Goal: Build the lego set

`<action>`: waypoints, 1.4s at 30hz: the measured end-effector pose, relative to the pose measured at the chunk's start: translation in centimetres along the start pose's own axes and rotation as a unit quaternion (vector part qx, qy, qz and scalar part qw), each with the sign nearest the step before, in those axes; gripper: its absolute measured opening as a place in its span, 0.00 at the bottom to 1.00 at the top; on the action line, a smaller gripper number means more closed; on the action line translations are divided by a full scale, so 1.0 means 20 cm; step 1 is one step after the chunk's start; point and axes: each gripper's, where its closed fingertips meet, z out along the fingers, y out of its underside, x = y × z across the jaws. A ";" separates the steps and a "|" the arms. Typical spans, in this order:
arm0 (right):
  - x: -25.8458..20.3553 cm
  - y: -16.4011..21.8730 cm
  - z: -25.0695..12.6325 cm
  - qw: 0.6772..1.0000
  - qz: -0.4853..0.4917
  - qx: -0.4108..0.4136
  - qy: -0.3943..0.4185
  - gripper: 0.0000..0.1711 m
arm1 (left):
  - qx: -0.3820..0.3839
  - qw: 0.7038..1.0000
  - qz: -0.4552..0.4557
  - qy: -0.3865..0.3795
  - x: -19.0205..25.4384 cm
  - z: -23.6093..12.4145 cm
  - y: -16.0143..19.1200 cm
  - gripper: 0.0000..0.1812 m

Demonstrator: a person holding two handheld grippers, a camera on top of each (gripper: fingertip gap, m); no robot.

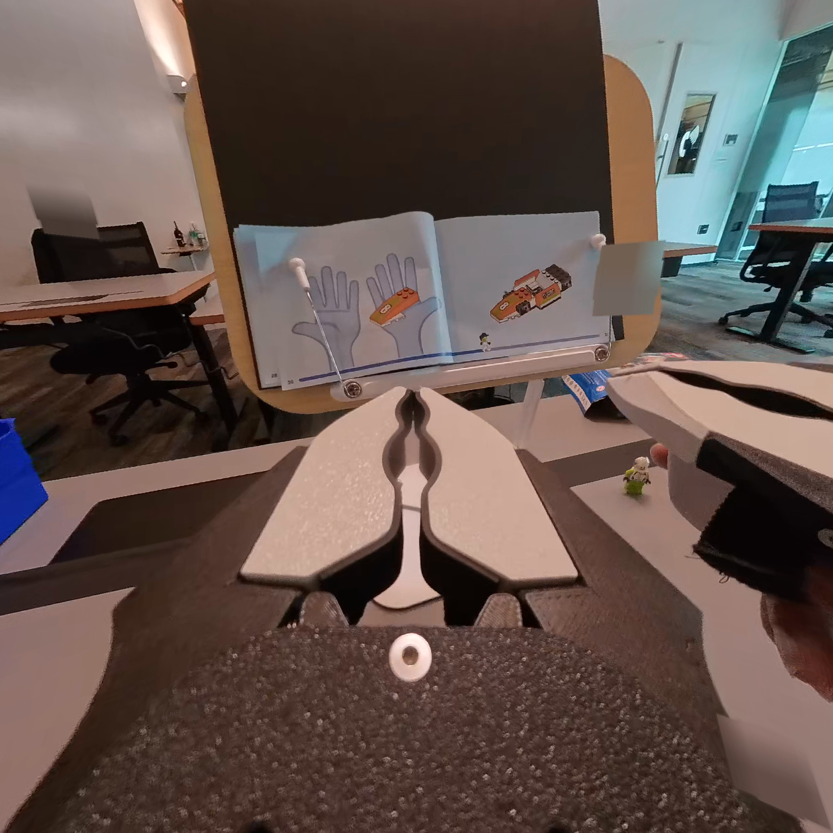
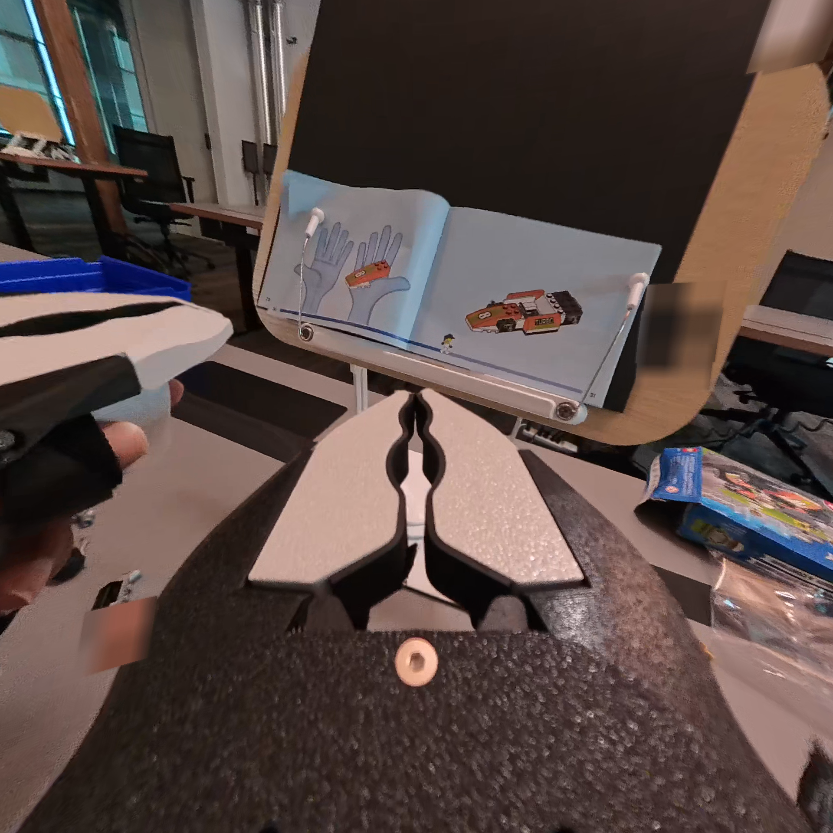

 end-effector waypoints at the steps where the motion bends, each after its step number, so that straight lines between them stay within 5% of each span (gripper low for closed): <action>1: 0.00 0.01 0.00 1.000 0.004 -0.002 0.000 0.00 | -0.001 1.000 0.000 -0.001 0.00 0.00 0.00 0.00; 22: 0.09 -0.16 -0.12 0.999 0.007 0.035 0.021 0.00 | -0.002 1.000 0.005 -0.011 0.03 -0.03 -0.03 0.00; 42: 0.19 -0.11 -0.12 0.999 0.000 0.025 0.021 0.02 | 0.001 0.999 0.038 0.026 0.15 -0.06 -0.05 0.00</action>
